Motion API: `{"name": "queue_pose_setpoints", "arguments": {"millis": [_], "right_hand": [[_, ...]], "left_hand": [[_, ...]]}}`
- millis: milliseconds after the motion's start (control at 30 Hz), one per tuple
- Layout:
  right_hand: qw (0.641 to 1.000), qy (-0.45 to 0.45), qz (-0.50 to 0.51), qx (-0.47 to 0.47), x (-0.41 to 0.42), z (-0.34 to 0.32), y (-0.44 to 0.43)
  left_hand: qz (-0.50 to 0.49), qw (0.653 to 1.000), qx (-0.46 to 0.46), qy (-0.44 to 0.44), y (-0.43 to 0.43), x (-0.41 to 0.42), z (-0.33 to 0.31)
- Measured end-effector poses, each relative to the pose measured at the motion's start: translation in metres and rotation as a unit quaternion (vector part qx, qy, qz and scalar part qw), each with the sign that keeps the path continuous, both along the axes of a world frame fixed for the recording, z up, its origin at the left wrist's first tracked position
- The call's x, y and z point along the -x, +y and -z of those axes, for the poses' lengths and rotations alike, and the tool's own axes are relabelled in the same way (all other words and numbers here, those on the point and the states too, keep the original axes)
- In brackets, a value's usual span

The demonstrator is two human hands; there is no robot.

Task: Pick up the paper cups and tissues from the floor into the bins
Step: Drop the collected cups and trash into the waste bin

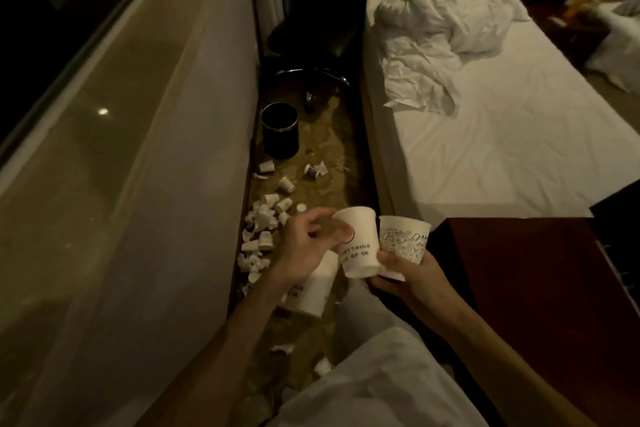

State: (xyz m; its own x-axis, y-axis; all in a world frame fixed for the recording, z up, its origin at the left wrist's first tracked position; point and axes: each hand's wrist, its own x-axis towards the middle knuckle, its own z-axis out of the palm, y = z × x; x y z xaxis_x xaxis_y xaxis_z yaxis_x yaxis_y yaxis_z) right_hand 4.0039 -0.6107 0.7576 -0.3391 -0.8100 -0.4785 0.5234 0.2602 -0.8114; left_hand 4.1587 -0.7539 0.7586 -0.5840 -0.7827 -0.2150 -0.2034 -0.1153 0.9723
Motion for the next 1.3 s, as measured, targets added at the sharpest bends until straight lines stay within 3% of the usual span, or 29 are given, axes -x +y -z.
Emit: {"name": "queue_pose_setpoints", "arguments": {"millis": [133, 267, 533, 900, 1300], "right_hand": [[0.999, -0.002, -0.039, 0.022, 0.037, 0.000, -0.069], [0.995, -0.010, -0.096, 0.013, 0.089, 0.021, -0.145], [0.994, -0.040, -0.105, 0.013, 0.237, 0.010, -0.266], [0.988, 0.016, -0.147, 0.040, 0.350, -0.013, -0.418], [0.984, 0.076, -0.160, -0.020, 0.450, 0.017, -0.627]], "left_hand": [[-0.027, 0.999, 0.035, 0.027, -0.058, 0.028, -0.006], [-0.056, 0.997, 0.057, -0.003, -0.124, 0.066, 0.006], [-0.077, 0.995, 0.048, -0.032, -0.236, 0.210, -0.010], [-0.104, 0.991, 0.068, -0.045, -0.373, 0.317, -0.027], [-0.126, 0.992, -0.028, 0.001, -0.576, 0.411, 0.035]]}}
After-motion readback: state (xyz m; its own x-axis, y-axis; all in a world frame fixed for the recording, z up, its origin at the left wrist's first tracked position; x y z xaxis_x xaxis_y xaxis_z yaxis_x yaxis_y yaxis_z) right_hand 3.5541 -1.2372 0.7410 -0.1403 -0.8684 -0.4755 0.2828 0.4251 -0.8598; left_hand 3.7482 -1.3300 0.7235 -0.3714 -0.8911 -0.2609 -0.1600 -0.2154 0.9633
